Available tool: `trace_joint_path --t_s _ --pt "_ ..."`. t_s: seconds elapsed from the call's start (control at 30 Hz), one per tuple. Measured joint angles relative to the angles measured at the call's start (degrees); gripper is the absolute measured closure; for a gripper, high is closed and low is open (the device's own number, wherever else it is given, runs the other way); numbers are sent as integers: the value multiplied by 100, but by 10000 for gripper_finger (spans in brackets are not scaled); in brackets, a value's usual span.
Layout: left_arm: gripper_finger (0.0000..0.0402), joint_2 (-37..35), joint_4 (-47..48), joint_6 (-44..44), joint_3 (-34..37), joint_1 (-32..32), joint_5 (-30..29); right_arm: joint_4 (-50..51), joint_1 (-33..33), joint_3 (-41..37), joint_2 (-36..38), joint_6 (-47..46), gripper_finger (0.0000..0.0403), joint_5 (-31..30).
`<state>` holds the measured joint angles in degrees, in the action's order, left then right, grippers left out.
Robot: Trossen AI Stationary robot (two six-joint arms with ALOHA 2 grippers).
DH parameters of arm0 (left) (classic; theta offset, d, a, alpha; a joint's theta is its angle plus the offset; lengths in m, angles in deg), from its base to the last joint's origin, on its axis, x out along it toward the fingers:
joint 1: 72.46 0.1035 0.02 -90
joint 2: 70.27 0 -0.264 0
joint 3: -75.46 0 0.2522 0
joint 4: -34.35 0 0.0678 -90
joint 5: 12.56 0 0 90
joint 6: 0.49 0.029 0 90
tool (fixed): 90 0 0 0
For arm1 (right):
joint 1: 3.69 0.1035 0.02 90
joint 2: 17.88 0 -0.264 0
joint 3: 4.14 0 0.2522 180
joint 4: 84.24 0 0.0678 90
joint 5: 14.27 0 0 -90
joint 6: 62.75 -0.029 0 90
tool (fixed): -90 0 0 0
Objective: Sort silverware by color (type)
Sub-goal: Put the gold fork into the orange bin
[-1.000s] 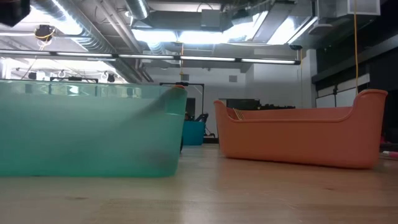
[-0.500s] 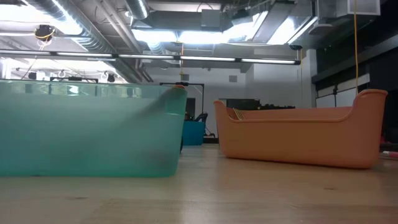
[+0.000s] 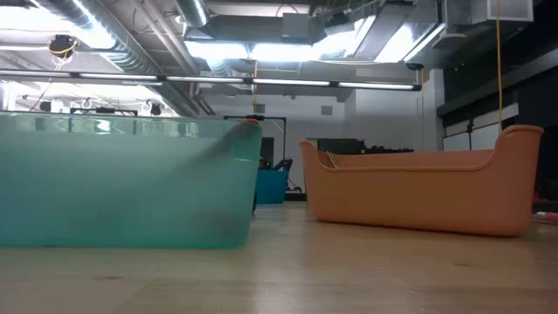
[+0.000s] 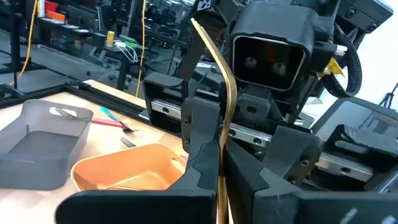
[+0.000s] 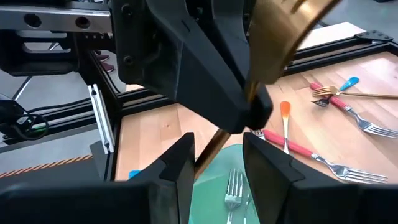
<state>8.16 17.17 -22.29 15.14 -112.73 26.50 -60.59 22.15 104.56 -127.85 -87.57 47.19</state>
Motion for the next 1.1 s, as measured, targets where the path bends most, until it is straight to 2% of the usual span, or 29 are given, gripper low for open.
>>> trace_joint_path --t_s 0.2,0.53,0.97,1.1 --pt "396 0 2 0 0 28 6 0 0 0 0 5 296 -19" --pt "392 0 54 50 0 25 -5 19 4 0 4 -10 393 -15" --pt "382 0 123 -23 -7 24 10 101 0 0 11 110 397 -28" --pt "368 0 175 -97 -11 26 29 367 -4 0 79 130 399 -19"
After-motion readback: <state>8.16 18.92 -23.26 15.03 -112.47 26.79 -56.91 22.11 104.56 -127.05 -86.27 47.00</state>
